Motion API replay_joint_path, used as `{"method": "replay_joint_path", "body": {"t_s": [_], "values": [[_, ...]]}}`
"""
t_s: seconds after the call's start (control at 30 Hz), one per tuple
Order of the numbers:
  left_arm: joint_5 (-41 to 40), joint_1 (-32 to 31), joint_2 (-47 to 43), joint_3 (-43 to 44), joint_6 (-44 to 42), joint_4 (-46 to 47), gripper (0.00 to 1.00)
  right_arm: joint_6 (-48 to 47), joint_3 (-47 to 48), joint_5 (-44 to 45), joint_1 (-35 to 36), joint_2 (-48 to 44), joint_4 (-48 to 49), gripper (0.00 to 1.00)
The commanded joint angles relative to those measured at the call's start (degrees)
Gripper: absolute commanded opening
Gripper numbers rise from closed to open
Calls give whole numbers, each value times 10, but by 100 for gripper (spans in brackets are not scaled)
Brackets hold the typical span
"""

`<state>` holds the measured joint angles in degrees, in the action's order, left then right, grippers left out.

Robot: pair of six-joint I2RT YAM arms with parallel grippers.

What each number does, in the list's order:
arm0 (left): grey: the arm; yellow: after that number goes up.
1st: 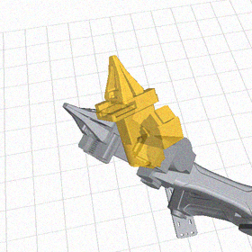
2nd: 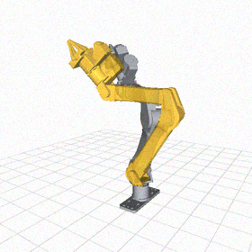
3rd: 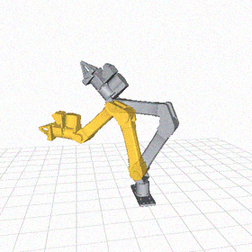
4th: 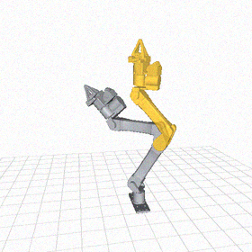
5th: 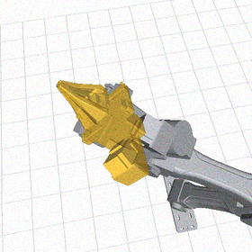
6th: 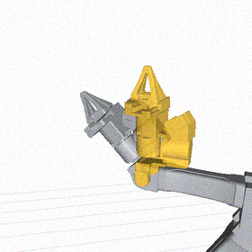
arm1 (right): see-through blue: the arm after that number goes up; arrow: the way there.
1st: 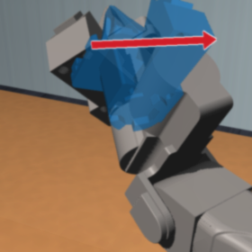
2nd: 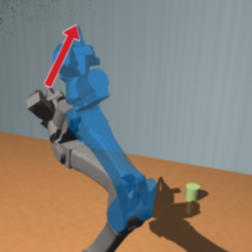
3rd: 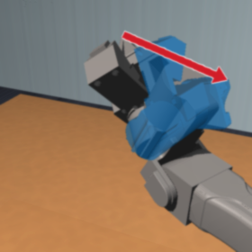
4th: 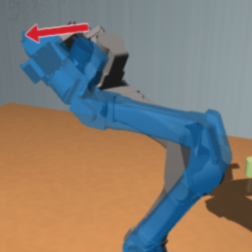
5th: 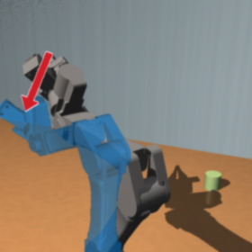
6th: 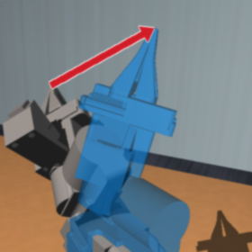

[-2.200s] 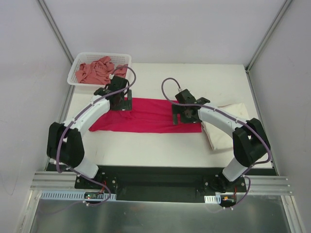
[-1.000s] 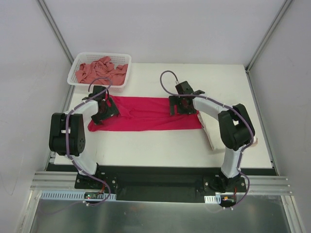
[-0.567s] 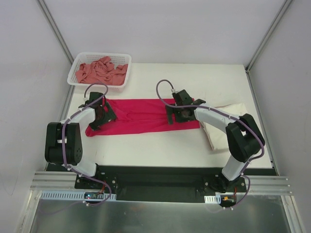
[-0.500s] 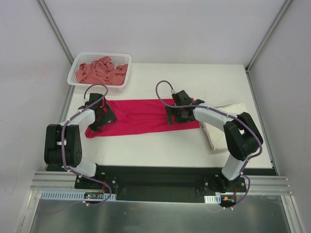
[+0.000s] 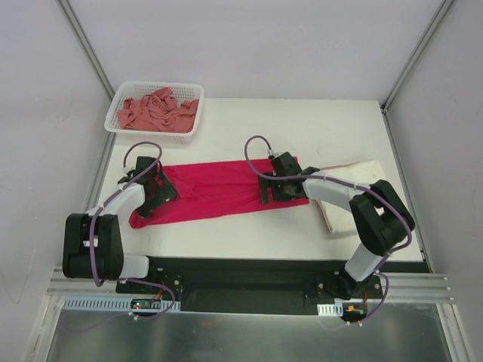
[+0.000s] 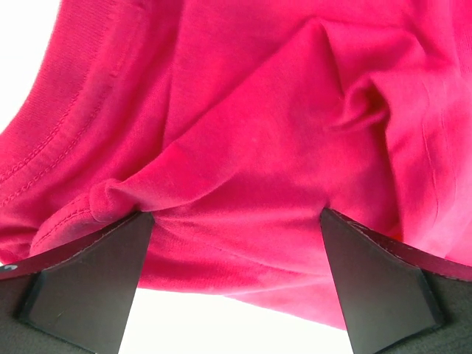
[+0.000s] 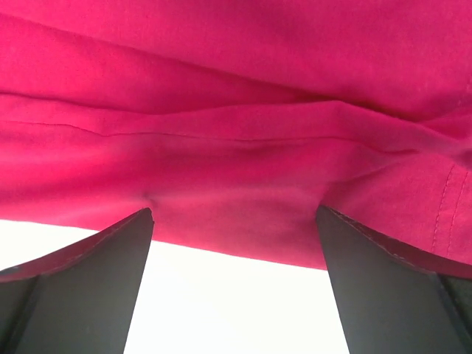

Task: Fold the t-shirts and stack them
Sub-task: Fold the tshirt

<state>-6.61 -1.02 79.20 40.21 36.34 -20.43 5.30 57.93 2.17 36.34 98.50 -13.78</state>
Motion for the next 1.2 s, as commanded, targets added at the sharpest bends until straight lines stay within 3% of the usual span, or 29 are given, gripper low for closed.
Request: {"method": "replay_joint_path", "body": {"t_s": [0.0,0.23,0.33,0.47,0.67,0.8,1.0,1.17], "values": [[-33,7,-52,-50,66,-97,99,58,-85,-39,48,-59,-54,97],[-25,7,-188,-98,115,-162,99,96,-149,-33,123,-144,-93,97],[9,7,-264,-82,111,-167,99,80,-127,-1,124,-176,-123,97],[42,7,-302,-55,103,-169,99,51,-92,33,124,-189,-153,97],[86,-15,-255,-16,110,-154,99,41,-77,29,124,-189,-158,97],[57,-86,-166,22,115,-117,99,36,-77,41,123,-200,-157,97],[65,-92,-9,104,81,-93,99,29,-75,74,123,-221,-180,97],[59,-99,38,135,77,-89,99,27,-75,97,118,-245,-195,97]]}}
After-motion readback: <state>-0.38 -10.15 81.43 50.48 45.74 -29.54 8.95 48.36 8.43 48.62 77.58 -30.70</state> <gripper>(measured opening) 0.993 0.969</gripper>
